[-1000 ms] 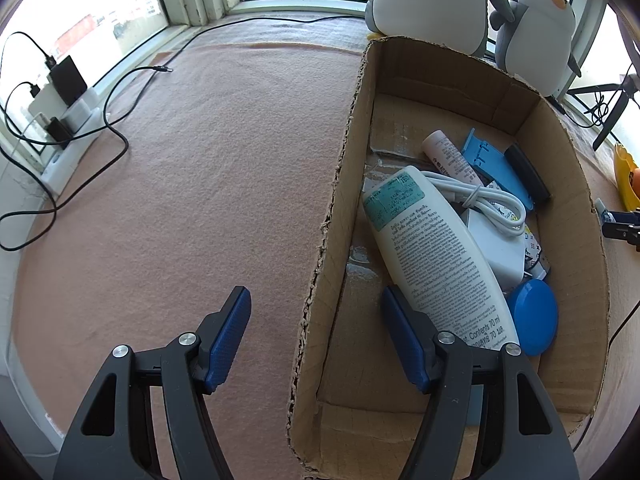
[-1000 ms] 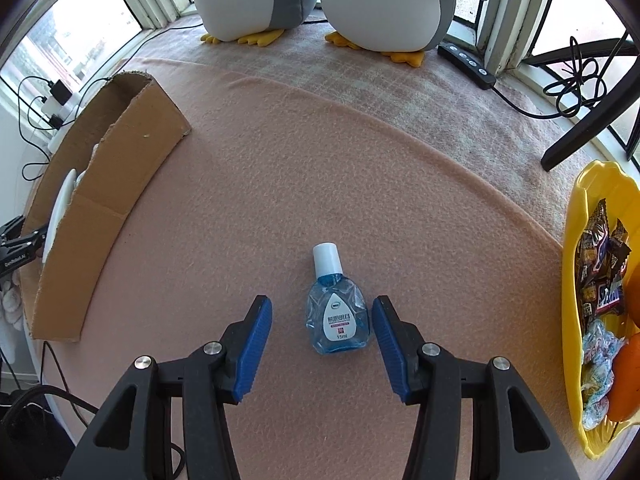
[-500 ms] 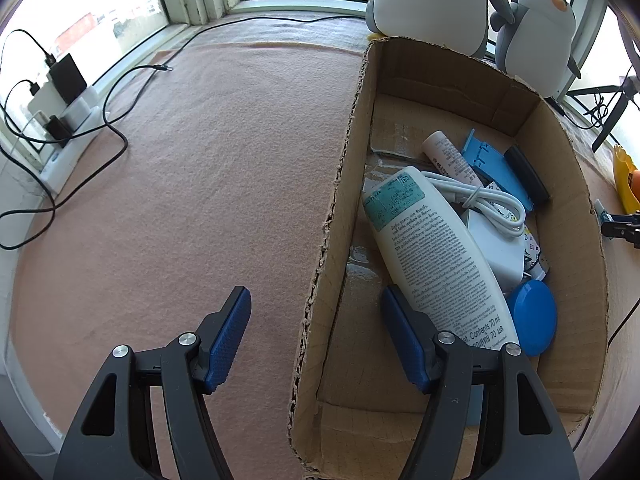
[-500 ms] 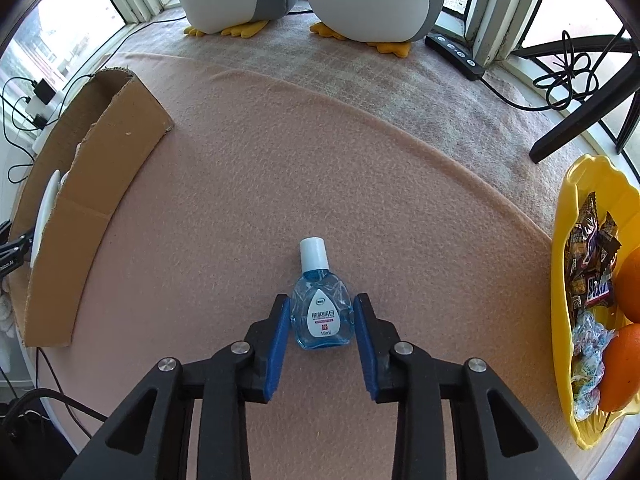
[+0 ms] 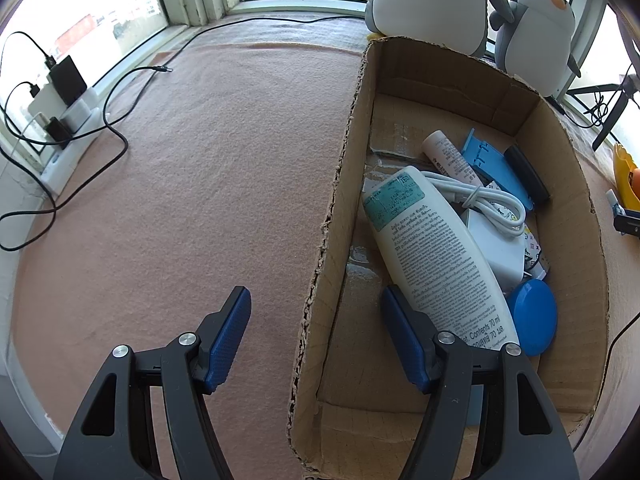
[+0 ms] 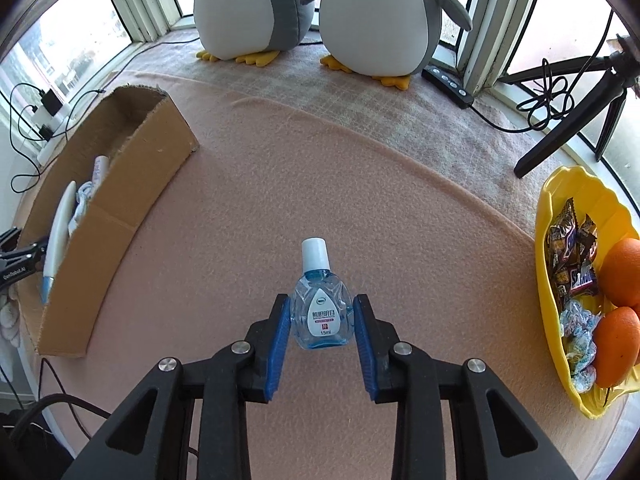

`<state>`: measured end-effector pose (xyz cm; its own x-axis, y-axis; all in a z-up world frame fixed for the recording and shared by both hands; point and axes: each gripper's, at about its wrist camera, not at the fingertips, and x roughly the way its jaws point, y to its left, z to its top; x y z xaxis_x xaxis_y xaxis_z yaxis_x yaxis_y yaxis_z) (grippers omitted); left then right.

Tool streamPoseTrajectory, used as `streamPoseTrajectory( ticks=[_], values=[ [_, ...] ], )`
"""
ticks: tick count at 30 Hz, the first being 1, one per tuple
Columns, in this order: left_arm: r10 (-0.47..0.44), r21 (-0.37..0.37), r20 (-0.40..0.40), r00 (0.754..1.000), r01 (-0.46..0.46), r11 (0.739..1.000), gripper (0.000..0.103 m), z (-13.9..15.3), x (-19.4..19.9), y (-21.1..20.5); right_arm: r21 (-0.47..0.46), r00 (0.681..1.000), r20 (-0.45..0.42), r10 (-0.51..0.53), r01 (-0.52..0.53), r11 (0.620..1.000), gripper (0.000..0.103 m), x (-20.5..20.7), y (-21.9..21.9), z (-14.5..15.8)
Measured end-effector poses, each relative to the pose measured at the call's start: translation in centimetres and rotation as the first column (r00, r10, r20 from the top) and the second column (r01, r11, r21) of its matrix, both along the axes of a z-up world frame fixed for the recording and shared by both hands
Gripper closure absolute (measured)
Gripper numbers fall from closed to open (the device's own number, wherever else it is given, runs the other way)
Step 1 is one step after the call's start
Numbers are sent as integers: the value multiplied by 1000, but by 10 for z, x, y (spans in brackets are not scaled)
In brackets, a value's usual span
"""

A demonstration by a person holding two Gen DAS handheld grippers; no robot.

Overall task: Organize rigid objects
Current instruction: 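Carry the eye-drop bottle into the box and open the right gripper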

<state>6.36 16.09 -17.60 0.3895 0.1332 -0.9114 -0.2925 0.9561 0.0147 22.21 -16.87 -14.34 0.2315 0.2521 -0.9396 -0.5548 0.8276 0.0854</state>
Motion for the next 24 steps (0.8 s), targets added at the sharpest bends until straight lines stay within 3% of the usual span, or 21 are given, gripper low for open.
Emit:
streamPoseTrajectory(
  ticks=[13, 24],
  values=[
    [-3, 7, -1, 1000, 3, 1000, 34, 0, 0, -4, 88, 990, 97, 99, -107, 990, 75, -28, 68, 65],
    [-1, 8, 3, 1000, 1, 1000, 34, 0, 0, -4, 94, 971, 139, 194, -208, 974, 75, -45, 130, 83]
  ],
)
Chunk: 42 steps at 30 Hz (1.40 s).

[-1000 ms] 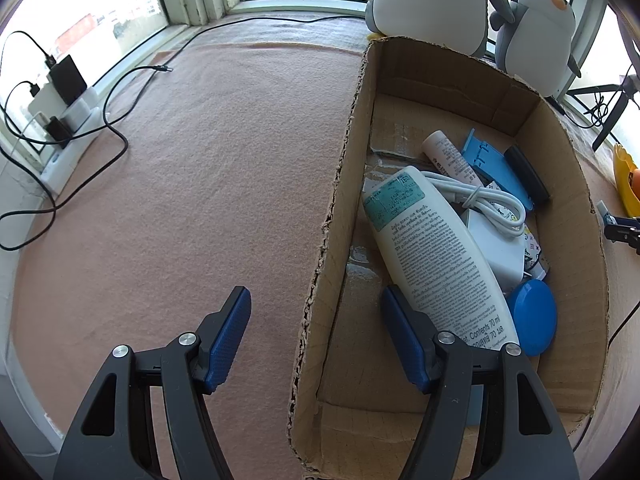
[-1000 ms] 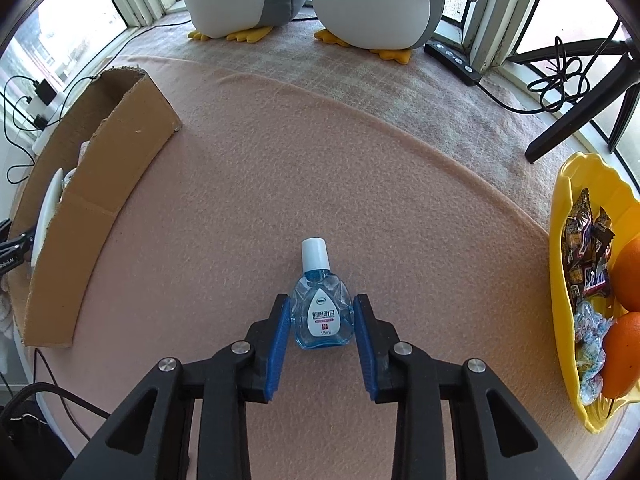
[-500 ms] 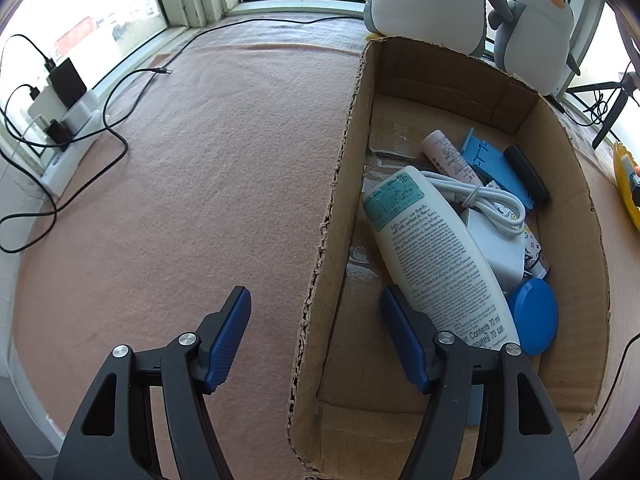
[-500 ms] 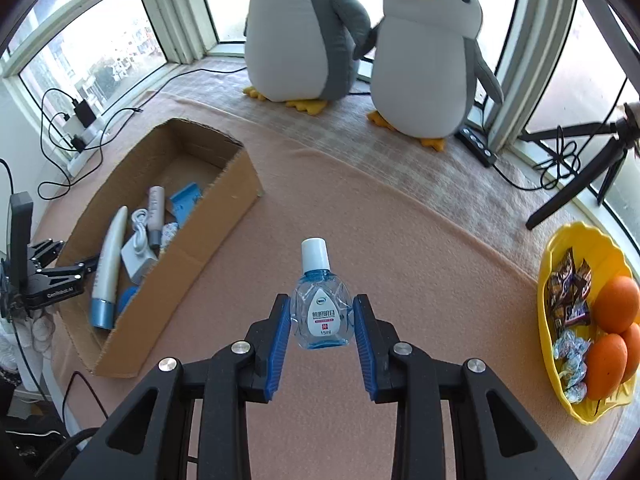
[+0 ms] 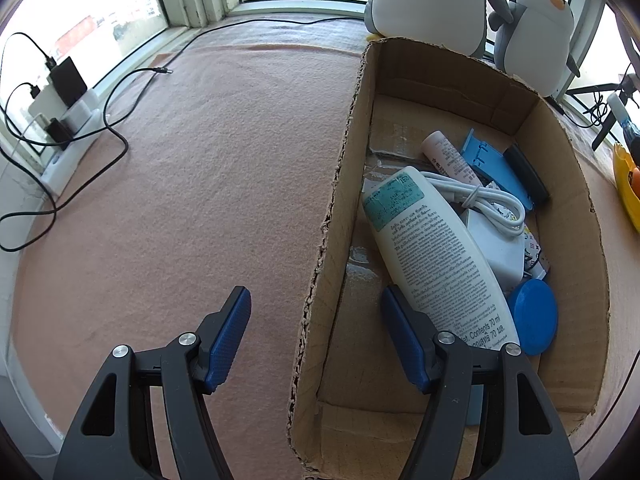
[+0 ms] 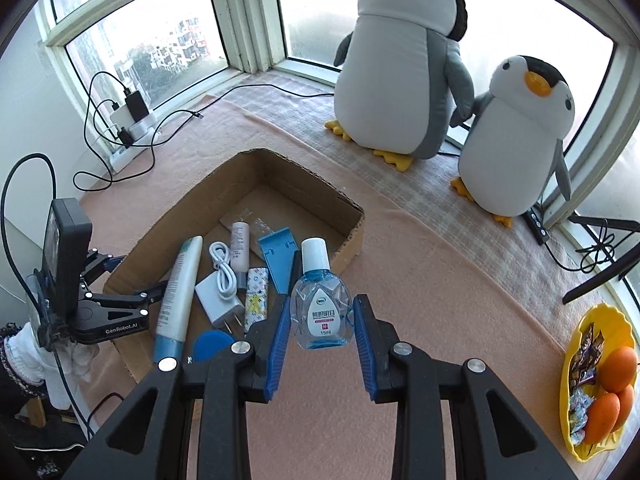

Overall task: Organize rigid objects
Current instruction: 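Carry the eye-drop bottle into the box and open the right gripper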

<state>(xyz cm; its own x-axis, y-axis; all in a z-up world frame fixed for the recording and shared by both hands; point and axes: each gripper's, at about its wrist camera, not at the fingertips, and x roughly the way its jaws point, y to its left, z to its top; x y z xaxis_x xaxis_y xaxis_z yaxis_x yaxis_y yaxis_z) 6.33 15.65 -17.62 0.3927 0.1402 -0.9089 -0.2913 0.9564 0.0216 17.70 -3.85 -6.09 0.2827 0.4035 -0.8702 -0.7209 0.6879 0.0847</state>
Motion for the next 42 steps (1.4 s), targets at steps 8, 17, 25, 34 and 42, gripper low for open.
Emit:
streamPoseTrajectory(
  ticks=[8, 17, 25, 34, 42],
  values=[
    [-1, -3, 1, 1000, 1, 1000, 34, 1, 0, -1, -10, 998, 9, 65, -65, 998, 75, -5, 59, -12],
    [0, -5, 0, 1000, 0, 1000, 34, 1, 0, -1, -65, 998, -28, 63, -64, 996, 75, -5, 96, -44],
    [-4, 2, -6, 1000, 4, 1000, 34, 1, 1, -2, -46, 998, -44, 38, -41, 998, 67, -5, 94, -47],
    [-4, 46, 6, 1000, 3, 999, 35, 13, -2, -4, 14, 1000, -30, 5, -5, 1000, 61, -17, 77, -25],
    [-6, 82, 67, 998, 0, 997, 35, 44, -16, -10, 59, 999, -2, -46, 46, 997, 60, -38, 42, 1]
  ],
)
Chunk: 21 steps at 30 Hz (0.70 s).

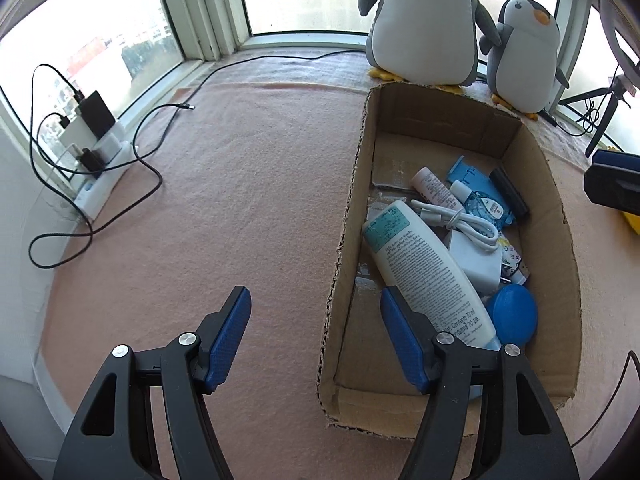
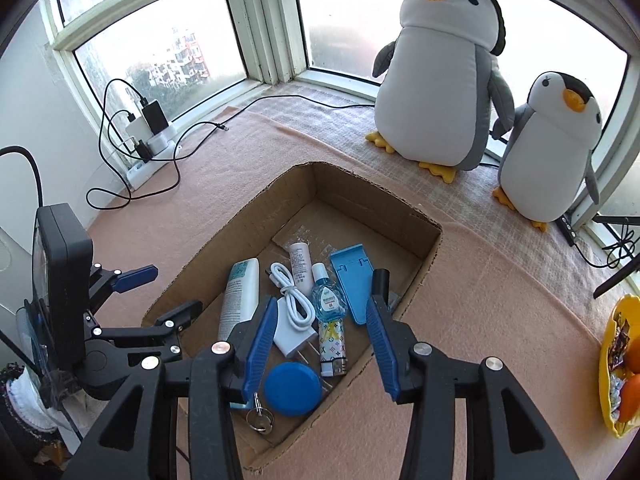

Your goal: Organize rigid objects

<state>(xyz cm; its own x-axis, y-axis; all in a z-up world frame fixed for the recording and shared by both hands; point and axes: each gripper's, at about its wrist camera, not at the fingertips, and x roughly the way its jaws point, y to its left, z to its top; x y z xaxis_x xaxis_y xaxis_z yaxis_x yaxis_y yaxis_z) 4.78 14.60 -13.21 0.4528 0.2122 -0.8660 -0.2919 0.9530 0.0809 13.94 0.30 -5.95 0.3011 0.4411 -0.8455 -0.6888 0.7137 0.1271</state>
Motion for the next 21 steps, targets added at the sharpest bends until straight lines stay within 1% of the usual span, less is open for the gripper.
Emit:
streamPoseTrajectory(
  ticks=[4, 6, 11, 13, 15, 16, 19, 21],
  values=[
    [-18, 15, 42, 999, 17, 1000, 35, 23, -11, -9, 27, 999, 27, -33, 32, 999, 59, -16, -24, 16],
    [-29, 17, 68, 997, 28, 999, 35, 37, -17, -16, 33, 997, 52, -59, 57, 998, 55, -26, -38, 24],
    [-72, 48, 127, 989, 66, 997, 34, 65, -30, -34, 61, 988, 104, -113, 107, 992, 54, -50, -71, 44],
    [-83, 50, 151, 985, 76, 996, 34, 77, -37, -40, 72, 982, 123, -141, 133, 989, 51, -58, -83, 51],
    [-91, 52, 173, 981, 84, 995, 34, 86, -43, -46, 92, 976, 131, -175, 164, 982, 44, -65, -95, 57],
    [-95, 51, 182, 979, 87, 995, 34, 91, -46, -50, 99, 972, 137, -193, 180, 979, 43, -69, -100, 60],
    [-105, 61, 203, 973, 95, 994, 34, 101, -55, -58, 115, 955, 157, -252, 236, 965, 38, -81, -115, 66],
    [-111, 60, 215, 970, 100, 993, 34, 107, -60, -63, 123, 943, 166, -289, 271, 955, 32, -88, -123, 69]
  ],
)
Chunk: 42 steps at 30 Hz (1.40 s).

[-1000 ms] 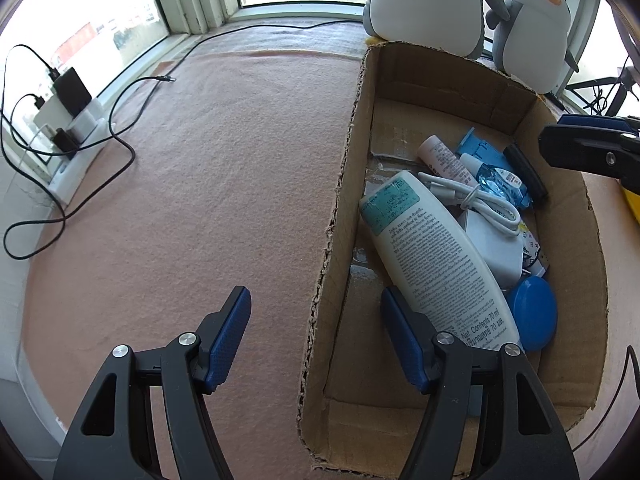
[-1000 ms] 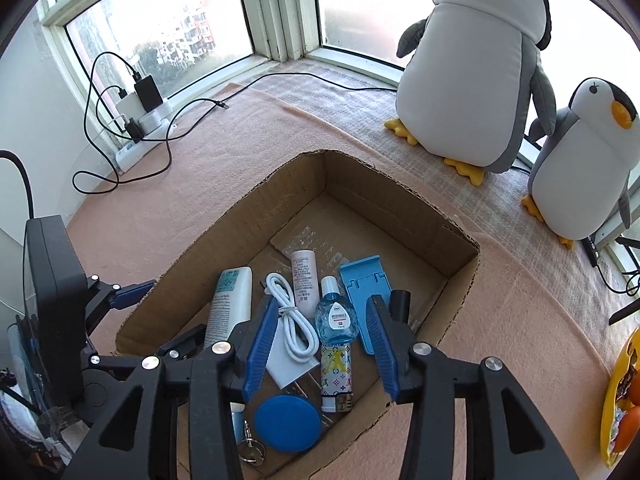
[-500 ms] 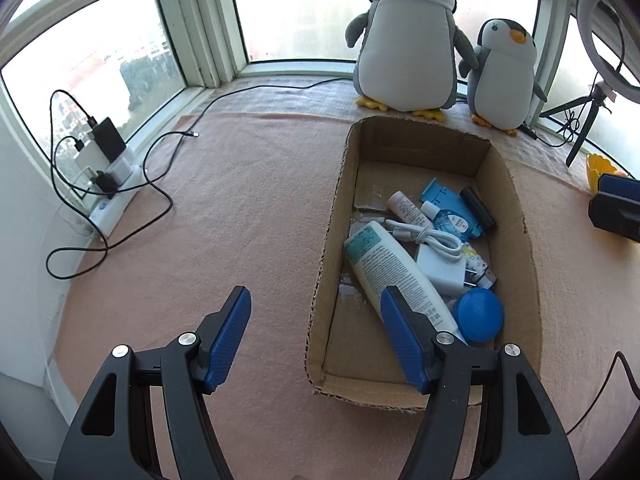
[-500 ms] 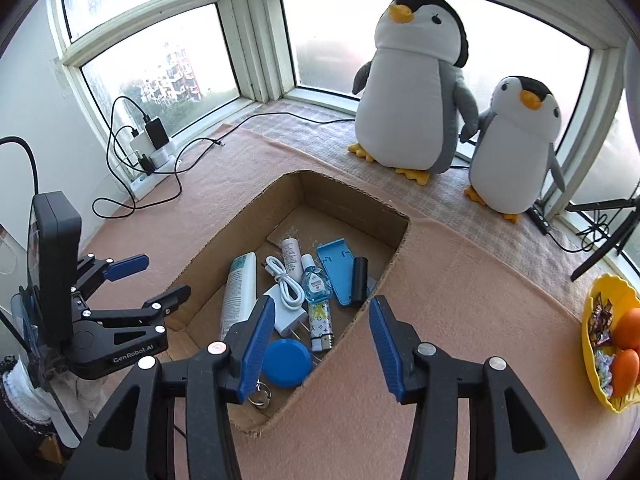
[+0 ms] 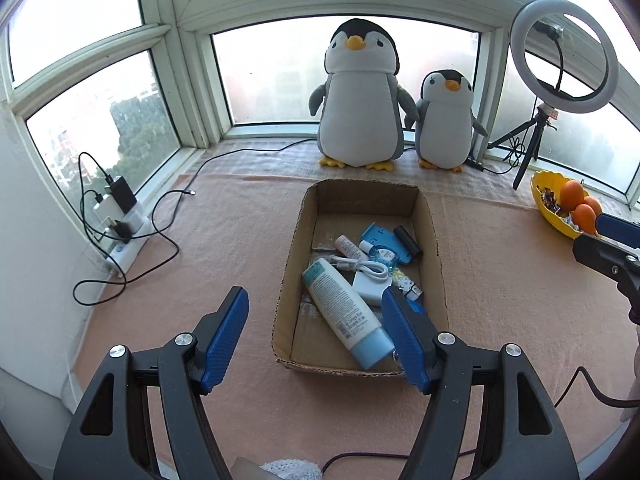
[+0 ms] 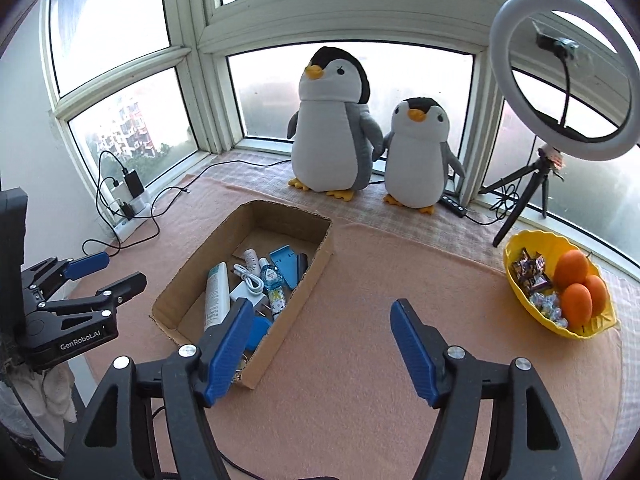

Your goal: Organize rigid objects

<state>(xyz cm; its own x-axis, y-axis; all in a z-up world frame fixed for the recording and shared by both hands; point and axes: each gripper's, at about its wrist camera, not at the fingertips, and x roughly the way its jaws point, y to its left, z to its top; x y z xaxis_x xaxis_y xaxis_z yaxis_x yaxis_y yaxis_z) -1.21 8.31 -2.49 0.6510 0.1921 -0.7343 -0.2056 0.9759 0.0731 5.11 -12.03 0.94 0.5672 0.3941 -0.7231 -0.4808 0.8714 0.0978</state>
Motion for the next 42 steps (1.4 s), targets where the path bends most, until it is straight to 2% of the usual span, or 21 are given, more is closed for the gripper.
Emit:
streamPoseTrajectory(
  ticks=[6, 21, 42],
  values=[
    [-18, -16, 14, 1000, 18, 1000, 33, 10, -10, -12, -11, 996, 42, -83, 83, 996, 30, -23, -17, 4],
    [-57, -11, -3, 998, 57, 998, 32, 9, -14, -31, -31, 985, 70, -158, 161, 986, 29, -39, -25, 6],
    [-56, -9, 9, 998, 57, 998, 32, 13, -13, -31, -31, 985, 67, -159, 162, 986, 29, -38, -25, 5]
  ],
)
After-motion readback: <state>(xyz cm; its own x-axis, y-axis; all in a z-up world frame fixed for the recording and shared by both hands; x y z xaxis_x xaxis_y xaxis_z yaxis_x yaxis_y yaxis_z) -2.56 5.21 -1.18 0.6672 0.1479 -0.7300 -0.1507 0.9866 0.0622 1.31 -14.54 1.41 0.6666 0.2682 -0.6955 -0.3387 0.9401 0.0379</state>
